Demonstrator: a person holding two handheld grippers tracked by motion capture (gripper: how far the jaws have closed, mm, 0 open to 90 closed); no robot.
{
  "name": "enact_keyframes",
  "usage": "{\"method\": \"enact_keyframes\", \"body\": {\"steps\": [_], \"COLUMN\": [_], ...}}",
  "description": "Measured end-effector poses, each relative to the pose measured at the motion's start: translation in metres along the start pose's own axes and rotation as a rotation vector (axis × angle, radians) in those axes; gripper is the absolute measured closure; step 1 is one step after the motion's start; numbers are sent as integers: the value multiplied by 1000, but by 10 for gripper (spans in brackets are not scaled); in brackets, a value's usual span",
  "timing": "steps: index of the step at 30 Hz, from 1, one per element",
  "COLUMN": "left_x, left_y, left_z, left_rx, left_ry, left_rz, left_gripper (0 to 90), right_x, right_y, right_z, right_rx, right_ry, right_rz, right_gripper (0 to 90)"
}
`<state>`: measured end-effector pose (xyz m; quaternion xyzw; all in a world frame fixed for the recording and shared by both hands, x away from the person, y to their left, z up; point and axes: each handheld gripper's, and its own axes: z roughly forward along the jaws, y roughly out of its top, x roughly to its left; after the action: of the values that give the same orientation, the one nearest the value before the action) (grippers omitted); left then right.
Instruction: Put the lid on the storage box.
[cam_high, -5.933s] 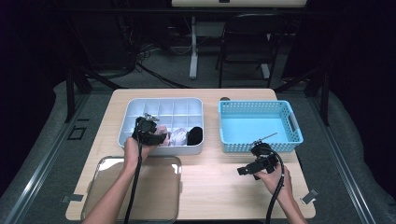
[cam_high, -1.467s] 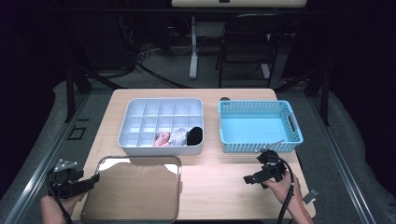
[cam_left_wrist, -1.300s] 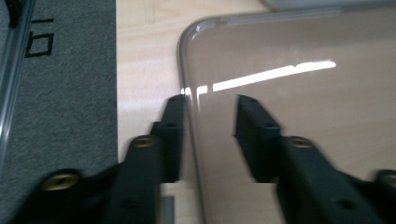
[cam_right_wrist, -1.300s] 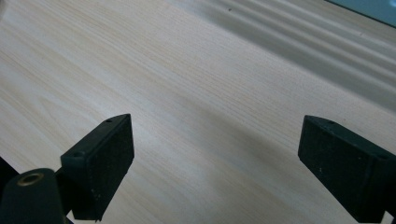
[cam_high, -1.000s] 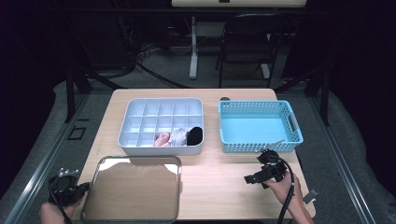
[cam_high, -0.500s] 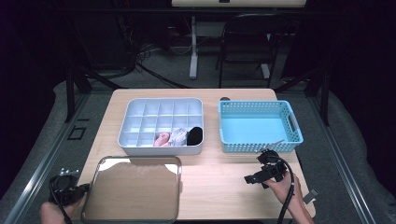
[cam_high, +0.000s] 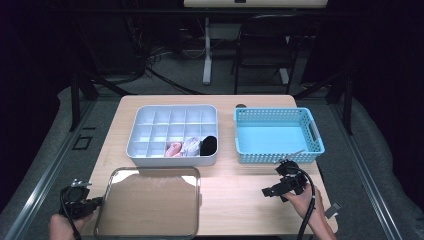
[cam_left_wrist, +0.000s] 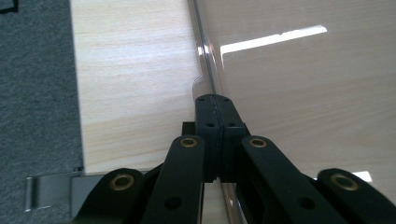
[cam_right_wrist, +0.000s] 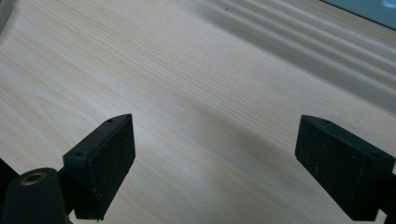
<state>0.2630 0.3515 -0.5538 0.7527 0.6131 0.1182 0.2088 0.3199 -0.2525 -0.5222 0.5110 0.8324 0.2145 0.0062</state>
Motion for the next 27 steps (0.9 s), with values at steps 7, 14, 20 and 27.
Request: {"method": "enact_keyframes", "body": {"steps": [7,14,20,27], "left_x": [-5,-11,-16,-25], "left_y": [2,5,7,11], "left_z": [2,3,5,7], "left_rx": [6,15,23,31], "left_ry": [-23,-53,-83,-108], "left_rz": [1,9,12,19], "left_gripper": [900,900,900,900], "right_x": [0,-1,-1,-1], "right_y": [0,0,0,0], "right_z": [0,1,1,2], "right_rx": [1,9,15,13], "right_ry": [0,-4,-2,2], "right_rz": [0,-5,-1,-2], "right_gripper": [116,116,116,116]}}
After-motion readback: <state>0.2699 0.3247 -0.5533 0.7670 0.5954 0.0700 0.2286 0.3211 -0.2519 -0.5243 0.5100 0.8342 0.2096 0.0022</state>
